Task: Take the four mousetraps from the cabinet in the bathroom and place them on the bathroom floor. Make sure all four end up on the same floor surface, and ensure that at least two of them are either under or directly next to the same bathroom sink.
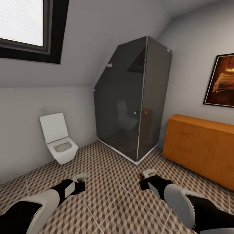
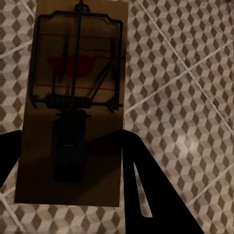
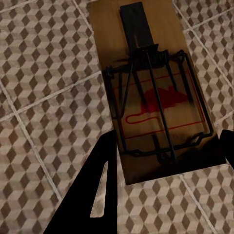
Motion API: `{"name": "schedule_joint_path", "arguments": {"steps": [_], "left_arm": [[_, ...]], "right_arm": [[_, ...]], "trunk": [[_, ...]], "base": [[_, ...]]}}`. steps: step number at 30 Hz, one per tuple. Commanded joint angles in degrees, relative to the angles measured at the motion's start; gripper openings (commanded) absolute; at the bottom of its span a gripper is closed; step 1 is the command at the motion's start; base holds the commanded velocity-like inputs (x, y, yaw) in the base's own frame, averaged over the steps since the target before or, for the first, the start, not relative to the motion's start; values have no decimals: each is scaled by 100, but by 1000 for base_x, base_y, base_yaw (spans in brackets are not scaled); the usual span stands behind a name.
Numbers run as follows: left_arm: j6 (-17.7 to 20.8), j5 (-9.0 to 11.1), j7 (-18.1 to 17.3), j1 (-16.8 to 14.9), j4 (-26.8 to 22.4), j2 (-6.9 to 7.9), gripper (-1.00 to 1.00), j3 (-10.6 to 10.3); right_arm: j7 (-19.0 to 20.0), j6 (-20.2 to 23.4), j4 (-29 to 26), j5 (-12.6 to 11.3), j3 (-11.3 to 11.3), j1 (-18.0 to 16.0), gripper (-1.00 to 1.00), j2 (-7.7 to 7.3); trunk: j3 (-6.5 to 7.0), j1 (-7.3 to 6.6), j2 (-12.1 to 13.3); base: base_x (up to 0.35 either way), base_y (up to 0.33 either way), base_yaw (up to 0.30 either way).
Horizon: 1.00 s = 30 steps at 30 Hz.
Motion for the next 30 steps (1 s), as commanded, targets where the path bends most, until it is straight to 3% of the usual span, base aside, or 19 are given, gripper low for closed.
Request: {"name": "schedule_joint_path", "arguments": {"steps": [1,8,30], "left_arm": [[23,40,-5,-4,-2,1,-100,-49],[15,40,-5,-4,-2,9,-100,-49],[15,40,-5,-4,-2,25,-100,-45]], "right_arm": [[5,16,4,56,-45,33,-100,1],[5,20,2,71,-45,175,-100,23],[11,13,4,71,-45,180,-100,77]], "trunk": [[-7,0,-5],[-7,0,-5],[-7,0,-5]], "base": [[0,0,299],[0,0,300],[0,0,300]]}}
